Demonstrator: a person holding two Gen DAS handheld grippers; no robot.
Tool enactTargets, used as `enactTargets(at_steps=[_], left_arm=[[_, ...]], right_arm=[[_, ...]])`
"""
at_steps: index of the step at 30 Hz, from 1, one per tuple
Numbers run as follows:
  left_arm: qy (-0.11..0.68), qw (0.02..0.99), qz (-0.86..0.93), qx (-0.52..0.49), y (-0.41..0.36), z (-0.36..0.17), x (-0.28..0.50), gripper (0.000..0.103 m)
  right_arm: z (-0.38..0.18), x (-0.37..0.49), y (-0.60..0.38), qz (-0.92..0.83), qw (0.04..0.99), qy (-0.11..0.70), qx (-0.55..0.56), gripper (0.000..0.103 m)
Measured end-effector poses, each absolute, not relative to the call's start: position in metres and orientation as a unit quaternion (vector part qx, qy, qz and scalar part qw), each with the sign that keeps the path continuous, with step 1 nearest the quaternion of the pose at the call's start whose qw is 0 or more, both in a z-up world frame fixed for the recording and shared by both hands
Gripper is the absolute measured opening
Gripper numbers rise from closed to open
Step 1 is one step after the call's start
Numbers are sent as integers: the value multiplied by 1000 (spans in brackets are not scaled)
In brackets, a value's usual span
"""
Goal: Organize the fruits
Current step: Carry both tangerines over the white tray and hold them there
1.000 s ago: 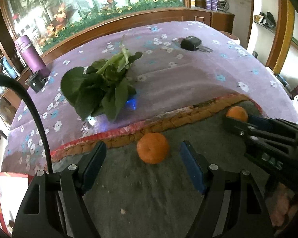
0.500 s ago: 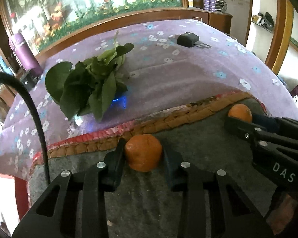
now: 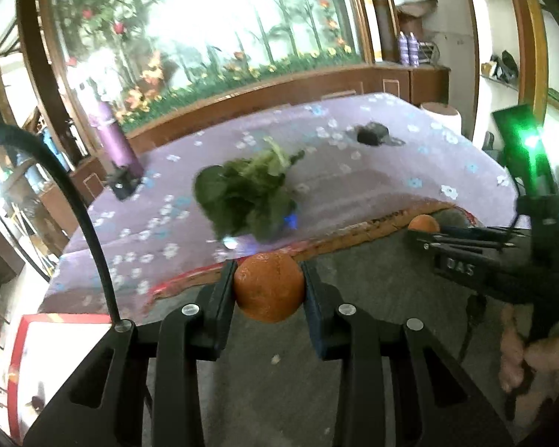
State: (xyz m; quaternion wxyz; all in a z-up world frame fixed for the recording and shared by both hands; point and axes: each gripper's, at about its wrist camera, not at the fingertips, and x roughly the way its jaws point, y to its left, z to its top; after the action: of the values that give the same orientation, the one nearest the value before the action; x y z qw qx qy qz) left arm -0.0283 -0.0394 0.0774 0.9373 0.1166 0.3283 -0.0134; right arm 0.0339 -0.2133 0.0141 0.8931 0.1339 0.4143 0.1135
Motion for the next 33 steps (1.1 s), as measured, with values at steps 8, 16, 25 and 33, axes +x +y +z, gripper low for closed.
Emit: enactTargets(at_steps=[8, 16, 25, 33], left_arm=[[309, 947, -4, 92, -9, 97, -62, 31], [292, 954, 22, 66, 32, 108, -97, 31], [281, 957, 60, 31, 78, 110, -125, 31], [268, 957, 106, 9, 118, 111, -146, 31]], right_arm=[[30, 18, -197, 117, 925, 352, 87, 35], [49, -14, -157, 135, 931, 334, 47, 35], [84, -73, -85, 209, 931, 299, 18, 35], [103, -110, -38, 260, 925, 279, 12, 35]])
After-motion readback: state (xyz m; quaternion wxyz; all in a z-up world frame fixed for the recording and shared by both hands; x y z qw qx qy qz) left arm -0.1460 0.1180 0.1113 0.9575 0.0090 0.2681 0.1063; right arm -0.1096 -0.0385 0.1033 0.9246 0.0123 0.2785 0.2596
